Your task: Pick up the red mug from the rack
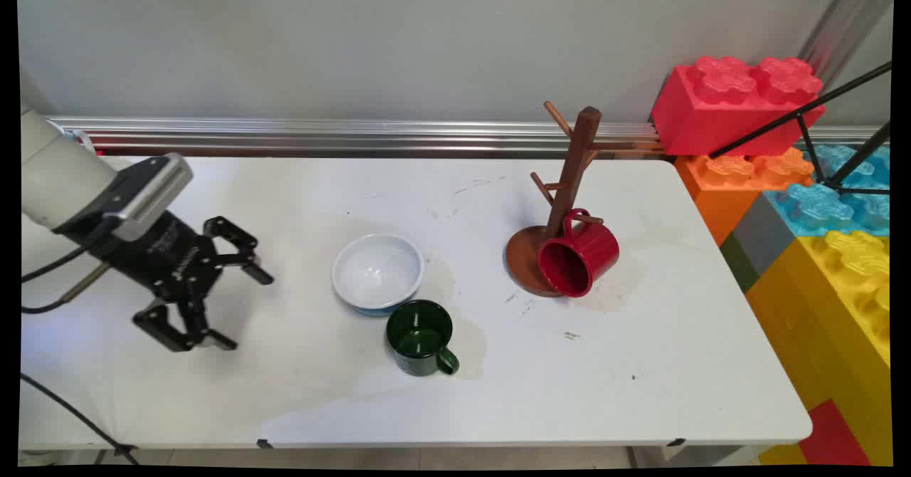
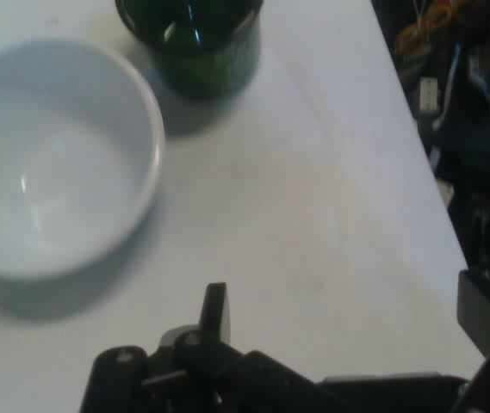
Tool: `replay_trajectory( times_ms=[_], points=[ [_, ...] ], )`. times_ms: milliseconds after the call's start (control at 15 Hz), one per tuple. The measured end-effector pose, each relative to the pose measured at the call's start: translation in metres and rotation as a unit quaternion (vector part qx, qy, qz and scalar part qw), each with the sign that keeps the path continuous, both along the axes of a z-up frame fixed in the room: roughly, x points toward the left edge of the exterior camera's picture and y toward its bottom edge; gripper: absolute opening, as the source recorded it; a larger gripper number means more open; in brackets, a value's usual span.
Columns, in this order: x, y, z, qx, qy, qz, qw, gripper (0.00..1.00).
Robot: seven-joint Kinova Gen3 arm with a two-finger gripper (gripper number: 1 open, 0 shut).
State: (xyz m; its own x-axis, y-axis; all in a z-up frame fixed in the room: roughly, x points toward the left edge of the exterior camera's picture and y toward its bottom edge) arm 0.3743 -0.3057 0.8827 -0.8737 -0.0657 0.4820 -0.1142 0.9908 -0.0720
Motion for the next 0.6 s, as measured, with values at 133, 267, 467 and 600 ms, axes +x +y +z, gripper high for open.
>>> replay_trajectory(
  times_ms=[133, 267, 467, 600],
  points=[
    [-0.014, -0.004, 0.004, -0.006, 0.01, 0.005, 0.9999, 1.0],
    [-0.03, -0.009, 0.01, -0.014, 0.015, 0.012, 0.9997, 1.0],
    [-0.058, -0.021, 0.02, -0.025, 0.018, 0.017, 0.9994, 1.0],
    [-0.076, -0.028, 0.027, -0.029, 0.017, 0.018, 0.9993, 1.0]
  ],
)
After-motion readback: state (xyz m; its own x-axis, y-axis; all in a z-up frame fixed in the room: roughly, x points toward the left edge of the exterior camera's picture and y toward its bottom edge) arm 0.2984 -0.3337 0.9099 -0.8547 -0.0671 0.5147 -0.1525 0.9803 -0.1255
